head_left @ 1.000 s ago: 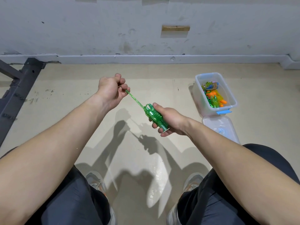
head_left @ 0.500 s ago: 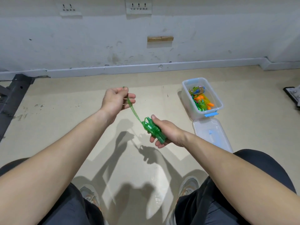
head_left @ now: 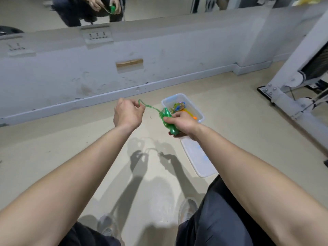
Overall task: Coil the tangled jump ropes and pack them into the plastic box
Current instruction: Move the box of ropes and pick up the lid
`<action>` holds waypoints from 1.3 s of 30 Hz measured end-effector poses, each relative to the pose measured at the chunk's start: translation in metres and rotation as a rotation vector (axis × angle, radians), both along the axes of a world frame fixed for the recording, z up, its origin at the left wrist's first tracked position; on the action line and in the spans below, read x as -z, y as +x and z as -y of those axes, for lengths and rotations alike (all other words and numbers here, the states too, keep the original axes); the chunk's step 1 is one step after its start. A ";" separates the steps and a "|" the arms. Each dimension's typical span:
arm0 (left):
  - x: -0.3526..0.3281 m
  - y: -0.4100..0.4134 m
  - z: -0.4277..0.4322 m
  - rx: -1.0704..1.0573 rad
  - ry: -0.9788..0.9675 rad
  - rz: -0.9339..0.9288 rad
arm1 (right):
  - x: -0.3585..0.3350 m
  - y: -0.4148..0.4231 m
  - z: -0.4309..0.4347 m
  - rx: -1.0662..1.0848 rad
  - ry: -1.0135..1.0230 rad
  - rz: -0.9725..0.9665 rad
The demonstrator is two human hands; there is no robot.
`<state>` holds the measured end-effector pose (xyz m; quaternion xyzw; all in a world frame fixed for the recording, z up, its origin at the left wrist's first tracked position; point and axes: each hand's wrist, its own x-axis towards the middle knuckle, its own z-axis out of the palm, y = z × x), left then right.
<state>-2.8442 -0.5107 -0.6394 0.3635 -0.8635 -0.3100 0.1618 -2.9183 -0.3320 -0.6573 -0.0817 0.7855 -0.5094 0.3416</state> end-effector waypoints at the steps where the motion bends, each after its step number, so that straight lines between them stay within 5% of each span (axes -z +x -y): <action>1: 0.005 -0.013 -0.003 0.030 -0.001 -0.003 | -0.001 -0.013 -0.003 0.034 0.024 -0.032; 10: 0.073 -0.118 -0.021 0.253 0.054 0.034 | 0.046 -0.118 -0.020 0.128 0.219 -0.113; 21: 0.216 -0.247 -0.008 0.149 0.187 0.152 | 0.212 -0.228 0.007 0.151 0.437 -0.254; 27: 0.278 -0.296 -0.001 0.366 -0.131 0.359 | 0.258 -0.254 0.023 0.119 0.814 -0.543; 31: 0.297 -0.298 0.011 0.339 -0.237 0.207 | 0.280 -0.227 0.004 0.416 0.666 -0.680; 35: 0.308 -0.304 0.036 0.349 -0.047 0.239 | 0.299 -0.191 -0.012 0.722 0.612 -0.460; 39: 0.306 -0.306 0.040 0.364 0.007 0.352 | 0.302 -0.185 -0.010 0.701 0.394 -0.125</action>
